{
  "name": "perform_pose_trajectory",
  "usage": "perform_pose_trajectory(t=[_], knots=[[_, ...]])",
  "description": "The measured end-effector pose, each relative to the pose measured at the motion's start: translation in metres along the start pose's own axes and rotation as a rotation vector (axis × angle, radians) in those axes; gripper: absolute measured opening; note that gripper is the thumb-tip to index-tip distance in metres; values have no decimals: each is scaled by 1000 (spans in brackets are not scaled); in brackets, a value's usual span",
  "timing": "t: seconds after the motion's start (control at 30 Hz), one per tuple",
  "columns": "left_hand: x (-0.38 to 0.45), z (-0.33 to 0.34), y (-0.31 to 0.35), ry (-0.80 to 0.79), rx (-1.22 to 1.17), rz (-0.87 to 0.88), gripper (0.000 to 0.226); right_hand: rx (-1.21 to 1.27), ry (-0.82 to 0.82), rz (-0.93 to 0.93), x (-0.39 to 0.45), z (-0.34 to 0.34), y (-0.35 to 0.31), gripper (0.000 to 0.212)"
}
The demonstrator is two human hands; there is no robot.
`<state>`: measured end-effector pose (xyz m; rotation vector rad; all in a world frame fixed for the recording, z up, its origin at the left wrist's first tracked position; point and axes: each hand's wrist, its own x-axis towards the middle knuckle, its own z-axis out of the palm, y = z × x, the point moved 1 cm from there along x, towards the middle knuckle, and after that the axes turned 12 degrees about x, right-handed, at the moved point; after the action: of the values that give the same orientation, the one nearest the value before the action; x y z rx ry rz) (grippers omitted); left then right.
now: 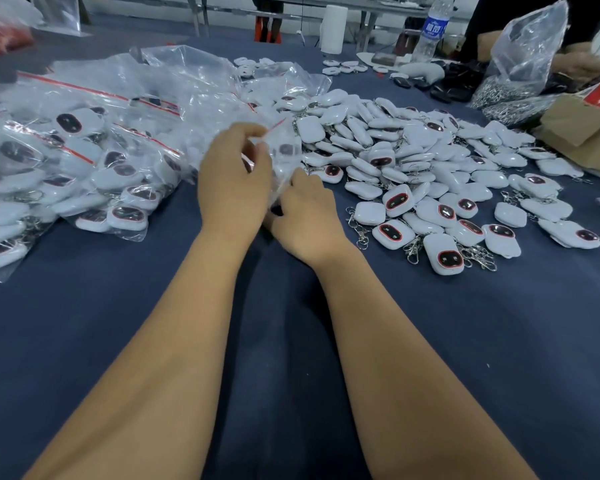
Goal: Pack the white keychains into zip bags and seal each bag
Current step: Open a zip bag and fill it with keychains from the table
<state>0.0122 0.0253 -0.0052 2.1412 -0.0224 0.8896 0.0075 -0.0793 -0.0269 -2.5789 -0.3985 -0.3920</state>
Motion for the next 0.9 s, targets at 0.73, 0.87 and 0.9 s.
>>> perform_pose_trajectory(t=[0.73, 0.87, 0.9], knots=[[1, -6, -2, 166, 242, 112, 28, 1307, 302, 495, 4, -17, 11, 17], [-8, 14, -7, -365, 246, 9, 29, 1321, 307, 522, 3, -16, 11, 36], [-9, 14, -8, -374, 215, -25, 27, 1305, 316, 519, 2, -17, 12, 33]])
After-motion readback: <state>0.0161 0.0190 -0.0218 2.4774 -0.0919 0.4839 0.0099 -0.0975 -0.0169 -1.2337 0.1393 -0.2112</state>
